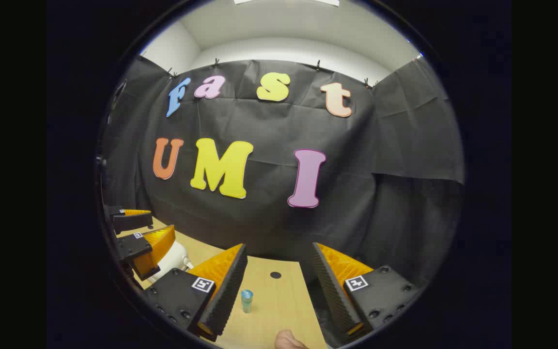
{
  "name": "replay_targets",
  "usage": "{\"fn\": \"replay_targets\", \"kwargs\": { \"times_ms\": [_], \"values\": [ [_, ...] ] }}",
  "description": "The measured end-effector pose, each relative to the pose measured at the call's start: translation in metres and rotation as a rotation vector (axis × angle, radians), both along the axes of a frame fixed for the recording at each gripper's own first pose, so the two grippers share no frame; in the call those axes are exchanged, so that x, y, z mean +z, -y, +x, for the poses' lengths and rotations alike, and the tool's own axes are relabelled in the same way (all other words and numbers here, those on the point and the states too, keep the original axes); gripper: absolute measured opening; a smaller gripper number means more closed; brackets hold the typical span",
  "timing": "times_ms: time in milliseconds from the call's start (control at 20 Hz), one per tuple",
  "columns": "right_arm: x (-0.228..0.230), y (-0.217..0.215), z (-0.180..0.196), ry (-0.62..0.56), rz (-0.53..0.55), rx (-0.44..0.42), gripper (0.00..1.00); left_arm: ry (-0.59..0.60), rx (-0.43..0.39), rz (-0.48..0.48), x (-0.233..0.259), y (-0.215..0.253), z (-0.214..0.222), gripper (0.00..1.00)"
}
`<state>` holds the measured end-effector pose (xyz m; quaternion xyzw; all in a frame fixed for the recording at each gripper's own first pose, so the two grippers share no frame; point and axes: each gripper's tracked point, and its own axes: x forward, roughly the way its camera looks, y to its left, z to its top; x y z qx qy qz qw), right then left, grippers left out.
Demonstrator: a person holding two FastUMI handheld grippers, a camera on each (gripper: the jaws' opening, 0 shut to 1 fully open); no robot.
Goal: First open the suitcase, pack the skin care products into it, and then close the suitcase.
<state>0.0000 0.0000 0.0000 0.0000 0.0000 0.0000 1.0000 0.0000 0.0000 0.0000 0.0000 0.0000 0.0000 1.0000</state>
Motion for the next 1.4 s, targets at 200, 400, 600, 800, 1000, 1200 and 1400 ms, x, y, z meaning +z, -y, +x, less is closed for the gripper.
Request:
{"fn": "replay_targets", "kwargs": {
  "times_ms": [200, 400, 600, 800, 1000, 1200, 1400],
  "values": [
    [-0.003, 0.001, 0.001, -0.004, 0.006, 0.000, 0.79, -0.004, 0.003, 0.002, -0.001, -0.001, 0.000, 0.94],
    [-0.005, 0.000, 0.002, -0.011, 0.011, 0.002, 0.79, -0.015, 0.005, 0.002, -0.006, -0.002, 0.000, 0.94],
    [-0.009, -0.001, 0.005, -0.017, 0.010, 0.007, 0.79, -0.022, 0.010, 0.003, -0.010, -0.004, 0.000, 0.94],
    [-0.015, 0.001, 0.008, -0.033, 0.019, 0.004, 0.79, -0.044, 0.018, 0.003, -0.018, -0.006, 0.001, 0.94],
    [-0.019, 0.001, 0.012, -0.043, 0.023, 0.008, 0.79, -0.042, 0.019, 0.005, -0.018, -0.004, 0.002, 0.94],
    [-0.018, 0.003, 0.015, -0.043, 0.019, 0.008, 0.79, -0.046, 0.018, 0.001, -0.019, -0.003, 0.005, 0.94],
    [-0.017, 0.005, 0.015, -0.041, 0.013, 0.007, 0.79, -0.046, 0.017, -0.005, -0.021, -0.002, 0.006, 0.94]
  ]
}}
